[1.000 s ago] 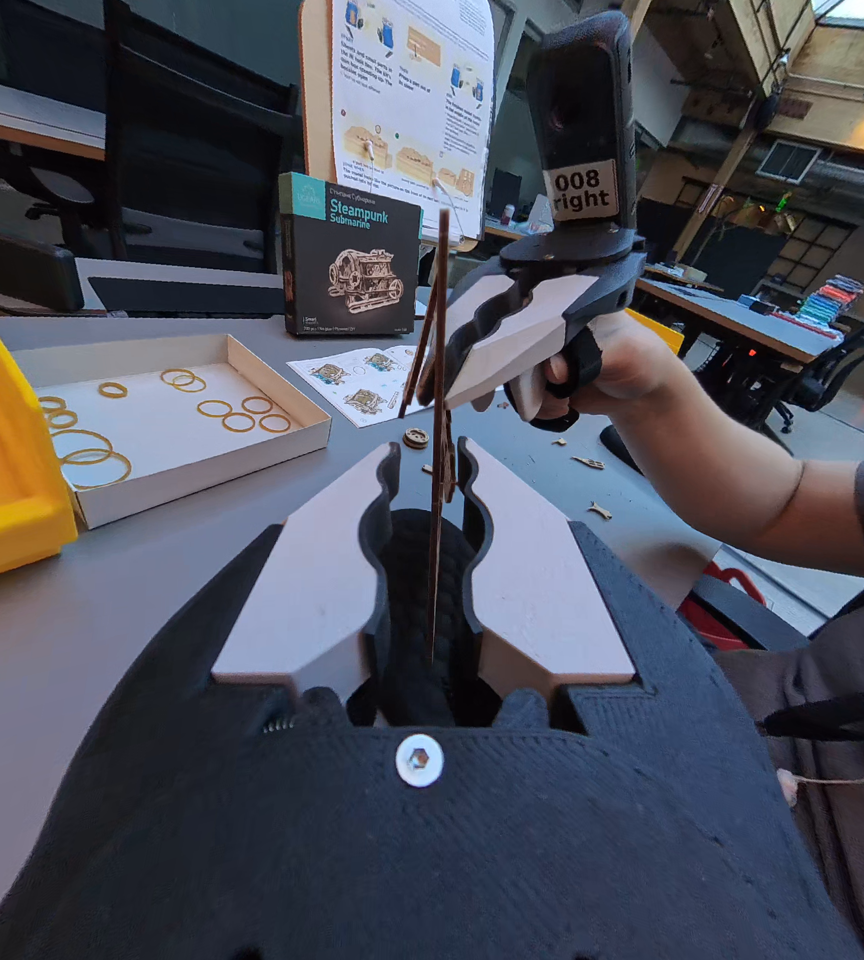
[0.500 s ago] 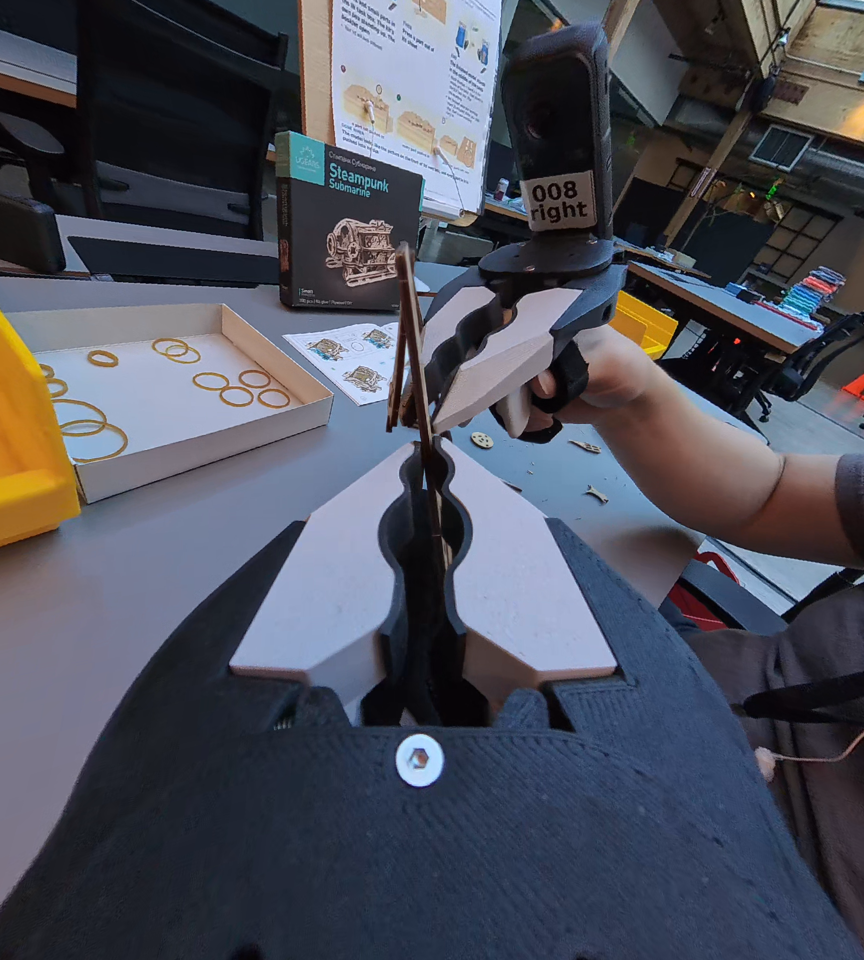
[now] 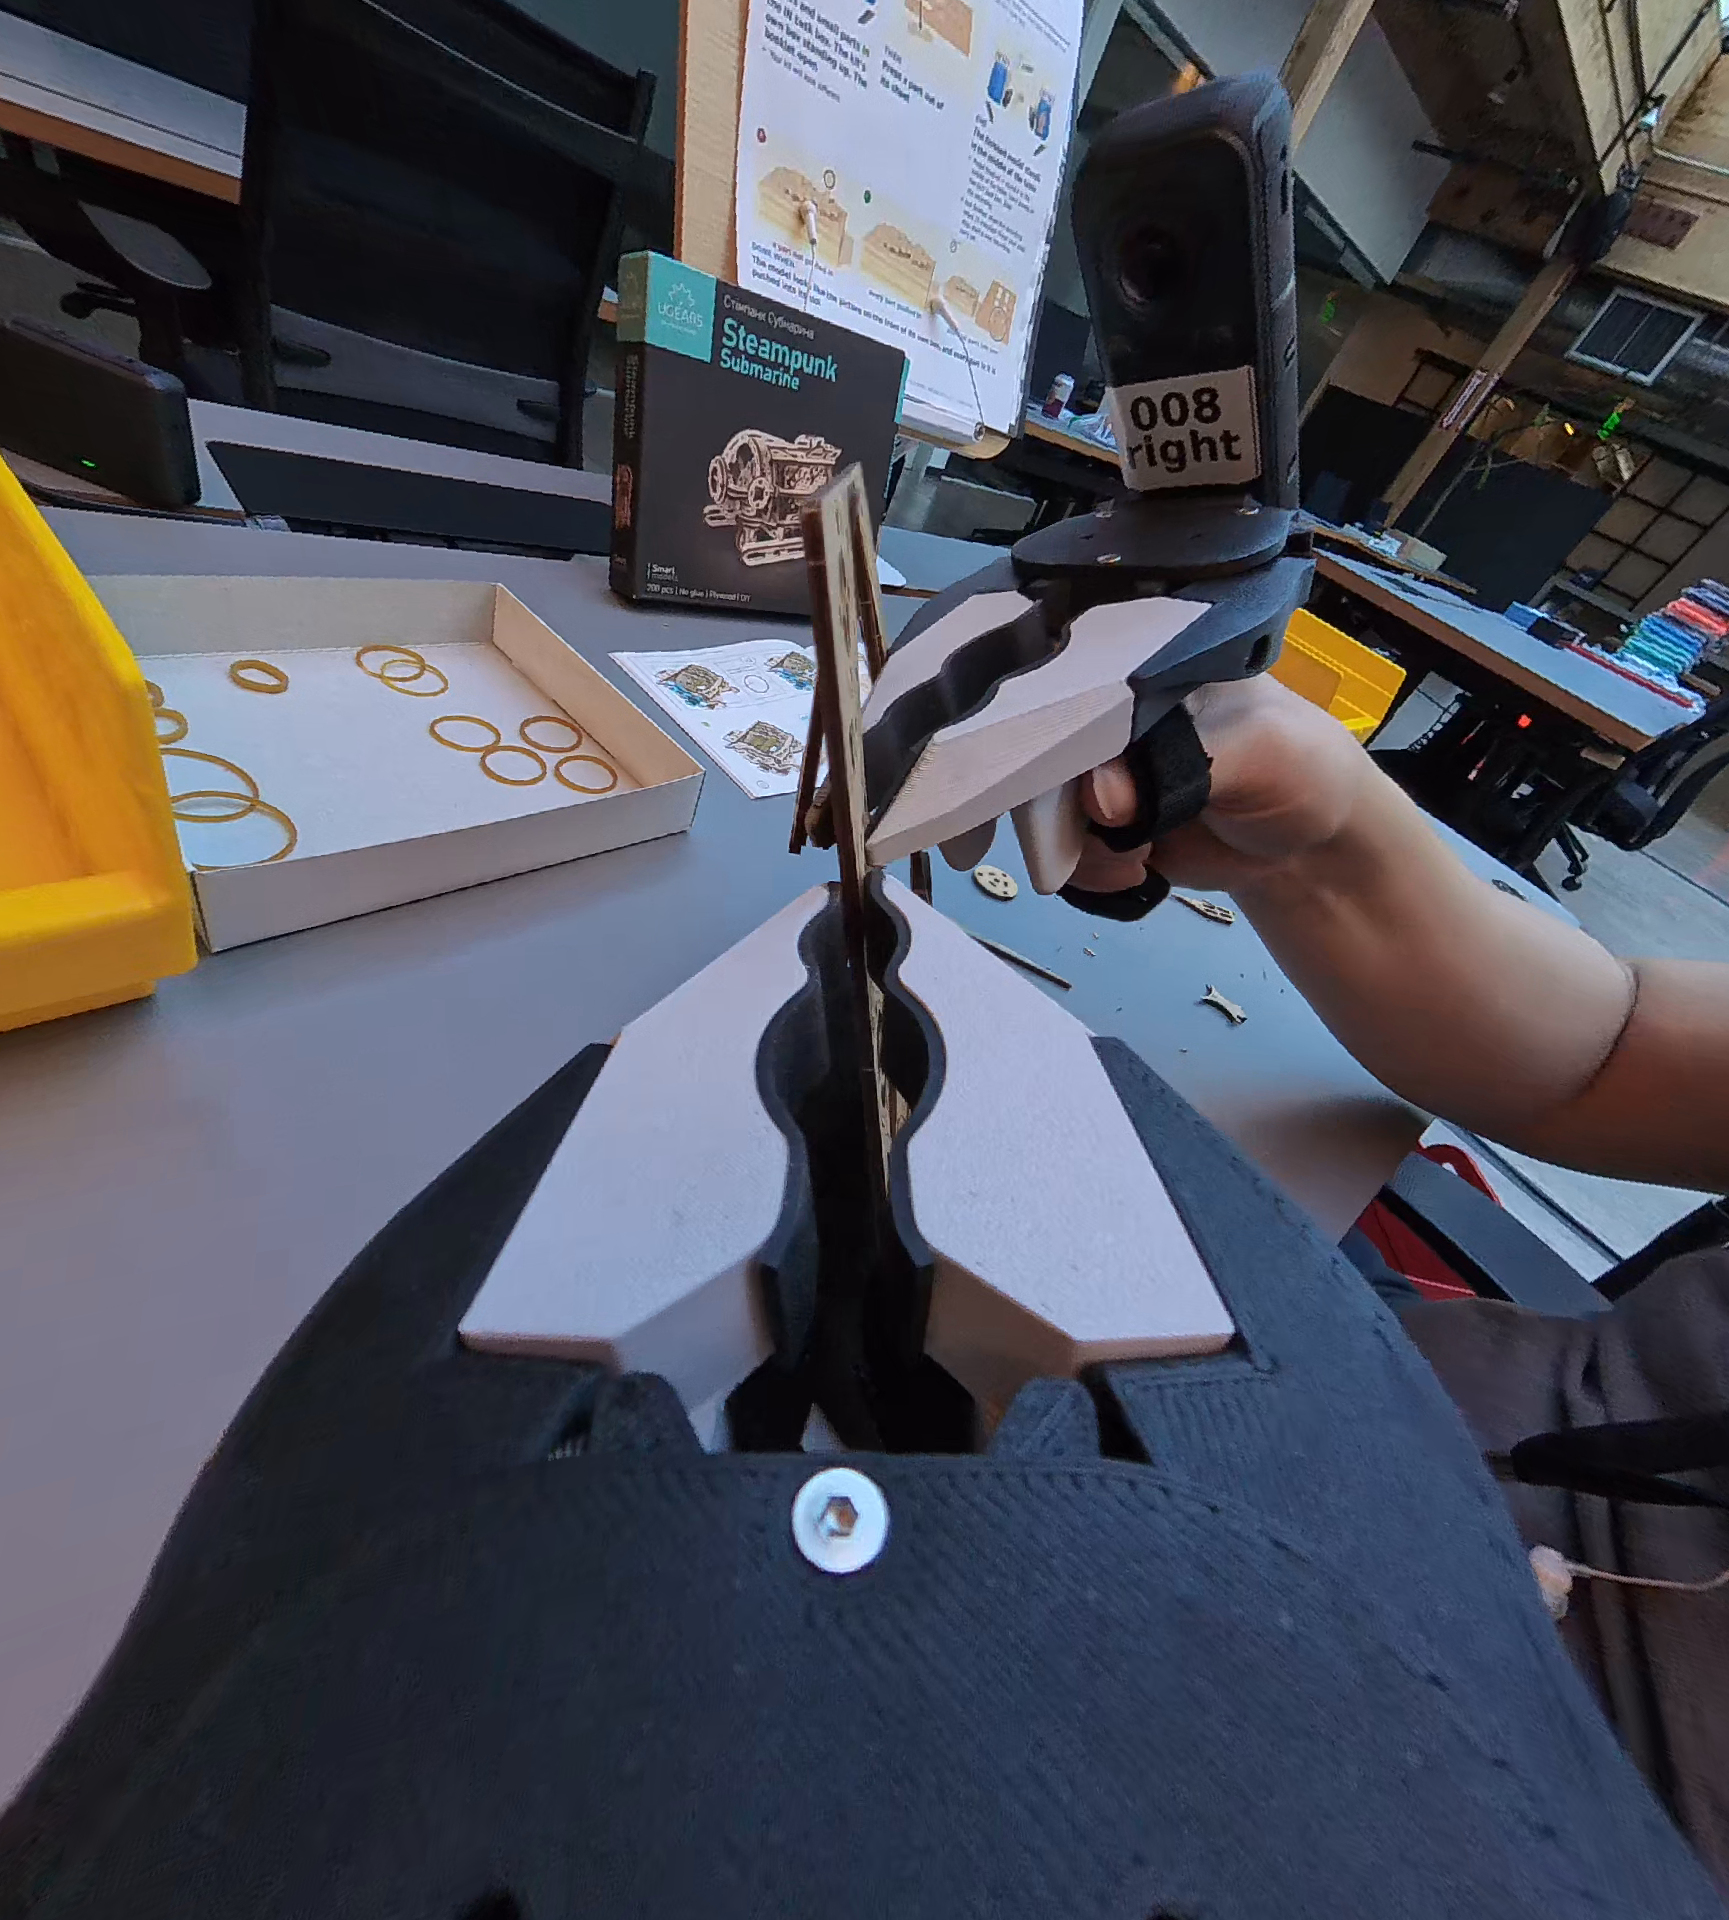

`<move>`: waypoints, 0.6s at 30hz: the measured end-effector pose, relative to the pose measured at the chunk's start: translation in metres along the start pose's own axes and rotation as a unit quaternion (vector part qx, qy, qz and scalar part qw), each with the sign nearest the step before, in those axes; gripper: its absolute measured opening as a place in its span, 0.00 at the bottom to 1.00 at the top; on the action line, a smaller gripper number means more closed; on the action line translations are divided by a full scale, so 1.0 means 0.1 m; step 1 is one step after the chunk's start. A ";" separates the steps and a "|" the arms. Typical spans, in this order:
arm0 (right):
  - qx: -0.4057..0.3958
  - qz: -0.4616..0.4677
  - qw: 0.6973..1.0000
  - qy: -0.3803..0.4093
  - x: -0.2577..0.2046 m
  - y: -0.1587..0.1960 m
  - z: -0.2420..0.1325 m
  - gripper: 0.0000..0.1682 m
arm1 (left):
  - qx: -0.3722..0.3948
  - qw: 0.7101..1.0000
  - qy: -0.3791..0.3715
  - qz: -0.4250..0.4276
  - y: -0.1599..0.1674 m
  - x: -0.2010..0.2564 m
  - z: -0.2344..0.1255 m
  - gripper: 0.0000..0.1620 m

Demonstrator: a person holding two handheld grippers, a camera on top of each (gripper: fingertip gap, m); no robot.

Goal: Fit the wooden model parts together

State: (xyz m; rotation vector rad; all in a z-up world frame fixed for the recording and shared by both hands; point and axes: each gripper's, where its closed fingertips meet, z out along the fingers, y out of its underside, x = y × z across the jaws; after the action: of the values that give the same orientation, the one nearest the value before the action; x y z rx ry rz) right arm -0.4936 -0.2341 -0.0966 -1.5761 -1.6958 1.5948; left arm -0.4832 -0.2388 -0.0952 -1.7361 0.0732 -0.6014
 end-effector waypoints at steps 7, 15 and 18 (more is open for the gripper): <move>-0.009 -0.011 0.999 0.033 0.03 0.02 0.01 0.06 | 0.008 1.000 -0.009 -0.009 0.03 -0.03 0.01 0.00; -0.010 0.004 1.000 -0.017 -0.03 0.01 -0.06 0.08 | 0.020 1.000 0.022 -0.006 -0.01 0.03 0.04 0.00; -0.017 -0.017 1.000 0.005 0.01 0.03 -0.04 0.08 | 0.017 1.000 0.024 -0.008 0.00 0.03 0.07 0.00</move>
State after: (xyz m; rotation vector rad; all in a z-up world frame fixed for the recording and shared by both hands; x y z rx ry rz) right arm -0.4895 -0.2319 -0.0980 -1.5606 -1.7431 1.5463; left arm -0.4777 -0.2336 -0.0946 -1.6908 0.0831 -0.6525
